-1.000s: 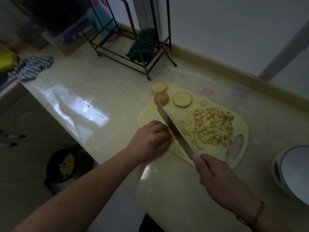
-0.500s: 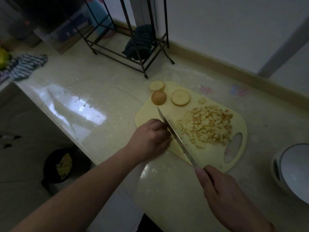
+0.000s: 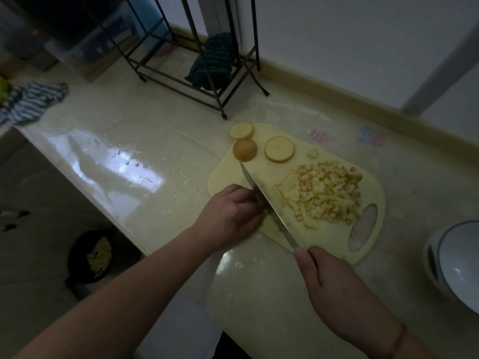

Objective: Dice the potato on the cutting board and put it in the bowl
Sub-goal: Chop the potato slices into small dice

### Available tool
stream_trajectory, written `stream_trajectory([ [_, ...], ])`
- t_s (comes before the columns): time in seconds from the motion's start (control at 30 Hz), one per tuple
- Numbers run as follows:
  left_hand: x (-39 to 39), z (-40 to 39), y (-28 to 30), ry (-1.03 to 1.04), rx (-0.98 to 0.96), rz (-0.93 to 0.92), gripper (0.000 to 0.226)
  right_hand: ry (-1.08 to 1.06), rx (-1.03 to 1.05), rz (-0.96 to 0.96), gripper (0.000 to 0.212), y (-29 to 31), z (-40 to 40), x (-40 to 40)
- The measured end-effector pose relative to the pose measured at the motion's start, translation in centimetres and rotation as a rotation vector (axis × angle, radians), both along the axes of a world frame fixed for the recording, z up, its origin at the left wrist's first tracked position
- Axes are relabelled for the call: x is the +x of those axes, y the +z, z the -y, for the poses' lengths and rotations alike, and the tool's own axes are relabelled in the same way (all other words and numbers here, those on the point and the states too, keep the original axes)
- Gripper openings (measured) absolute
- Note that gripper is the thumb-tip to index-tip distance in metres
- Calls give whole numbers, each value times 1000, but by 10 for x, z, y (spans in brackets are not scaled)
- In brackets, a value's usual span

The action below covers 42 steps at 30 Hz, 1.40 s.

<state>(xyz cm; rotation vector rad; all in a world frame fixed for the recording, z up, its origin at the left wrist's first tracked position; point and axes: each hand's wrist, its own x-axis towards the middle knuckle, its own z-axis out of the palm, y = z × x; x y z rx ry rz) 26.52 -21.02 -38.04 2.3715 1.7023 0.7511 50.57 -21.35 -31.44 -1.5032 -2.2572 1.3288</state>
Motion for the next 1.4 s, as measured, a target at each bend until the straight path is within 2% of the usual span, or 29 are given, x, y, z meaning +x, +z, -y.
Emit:
stream_trajectory([
  [0.2,-2,-2,1,-10,5,-5,10,-6,16,-20,45,-6,-13,-18],
  [0.37,-2,-1,3,-12,-2,2,11,-75,-155,-110,49,-7,-34,-6],
  [0.53,-2,1,2,0,-26,15,11,-91,-225,-104,48,-2,-29,6],
  [0.7,-1,1,6,-8,-35,9,17,-66,-129,-104,59,0,-14,12],
  [0.87,-3,7,3,-42,-2,-22,13,-35,-64,-124,53,9,-4,8],
  [1.2,-5,5,2,-32,-33,-29,24,-7,-15,-45,54,2,12,20],
  [1.4,-7,4,-2,-34,11,-43,18,-27,-5,18,69,-1,22,29],
])
